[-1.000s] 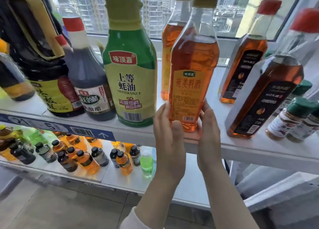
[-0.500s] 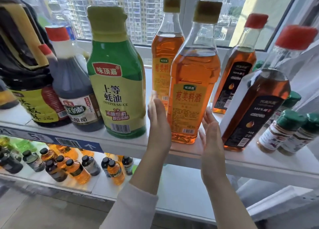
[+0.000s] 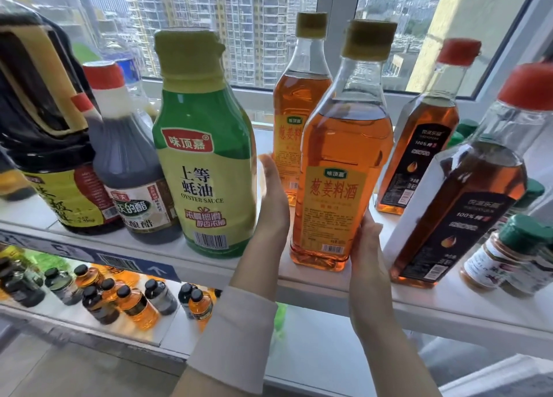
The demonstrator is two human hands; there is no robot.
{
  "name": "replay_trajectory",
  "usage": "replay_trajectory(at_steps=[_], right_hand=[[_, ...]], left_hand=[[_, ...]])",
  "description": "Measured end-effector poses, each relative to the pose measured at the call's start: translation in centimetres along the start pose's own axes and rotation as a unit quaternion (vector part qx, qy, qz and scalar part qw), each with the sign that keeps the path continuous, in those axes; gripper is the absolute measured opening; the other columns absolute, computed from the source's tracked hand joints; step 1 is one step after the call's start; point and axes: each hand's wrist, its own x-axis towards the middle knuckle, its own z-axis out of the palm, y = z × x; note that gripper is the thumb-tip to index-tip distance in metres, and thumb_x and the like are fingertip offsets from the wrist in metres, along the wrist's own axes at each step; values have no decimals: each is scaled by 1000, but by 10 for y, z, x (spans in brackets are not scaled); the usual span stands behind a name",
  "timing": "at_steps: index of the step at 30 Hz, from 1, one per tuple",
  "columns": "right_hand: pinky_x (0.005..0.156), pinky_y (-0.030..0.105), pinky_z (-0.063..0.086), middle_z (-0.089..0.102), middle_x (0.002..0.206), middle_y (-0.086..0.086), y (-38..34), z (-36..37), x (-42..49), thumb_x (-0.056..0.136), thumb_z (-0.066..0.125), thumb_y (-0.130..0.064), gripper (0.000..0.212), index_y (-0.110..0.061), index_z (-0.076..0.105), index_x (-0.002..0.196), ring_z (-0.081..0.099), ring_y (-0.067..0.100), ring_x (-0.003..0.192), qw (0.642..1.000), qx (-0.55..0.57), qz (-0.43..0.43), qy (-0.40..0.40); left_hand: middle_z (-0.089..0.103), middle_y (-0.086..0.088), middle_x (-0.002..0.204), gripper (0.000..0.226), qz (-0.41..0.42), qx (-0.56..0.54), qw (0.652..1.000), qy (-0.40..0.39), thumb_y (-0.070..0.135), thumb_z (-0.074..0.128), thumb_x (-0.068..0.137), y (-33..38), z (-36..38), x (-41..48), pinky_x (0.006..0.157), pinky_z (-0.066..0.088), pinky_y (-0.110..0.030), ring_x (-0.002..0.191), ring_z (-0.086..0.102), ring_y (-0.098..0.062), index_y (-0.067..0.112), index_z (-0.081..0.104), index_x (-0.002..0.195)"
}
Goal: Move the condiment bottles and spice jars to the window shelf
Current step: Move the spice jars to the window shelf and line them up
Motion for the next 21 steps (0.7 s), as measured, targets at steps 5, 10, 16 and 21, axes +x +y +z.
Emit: replay_trajectory(at_steps=[5,10,16,21], right_hand=[[88,4,42,50,139,-4,1,0,1,78,27,-73,84,-25,28,146,51,-6,116,1000,7,5,18],[92,15,47,56,129,-7,-2,2,5,79,57,-51,77,-18,31,143,54,-3,113,999,-13,-1,32],[81,17,51,63,117,-1,-1,-3,10,69,74,-26,76,-13,40,136,62,3,101,999,-24,-3,42],[83,24,53,64,111,-3,2,-8,9,58,75,-42,82,-17,46,131,63,10,102,997,-39,-2,61]], left_hand=[[43,-1,144,117,-40,-19,998,-35,100,33,42,-12,-6,11,110,25,-56,132,40,-26,36,34,140],[55,-10,132,115,-22,-15,996,-83,96,34,48,-9,-5,11,106,34,-54,122,52,-30,22,45,135],[57,-20,127,102,-36,-30,994,-96,83,19,66,-6,-2,9,102,40,-54,116,56,-33,10,43,134],[58,-18,125,100,-39,-13,991,-125,77,16,64,-3,0,6,100,43,-51,113,58,-32,11,41,135]])
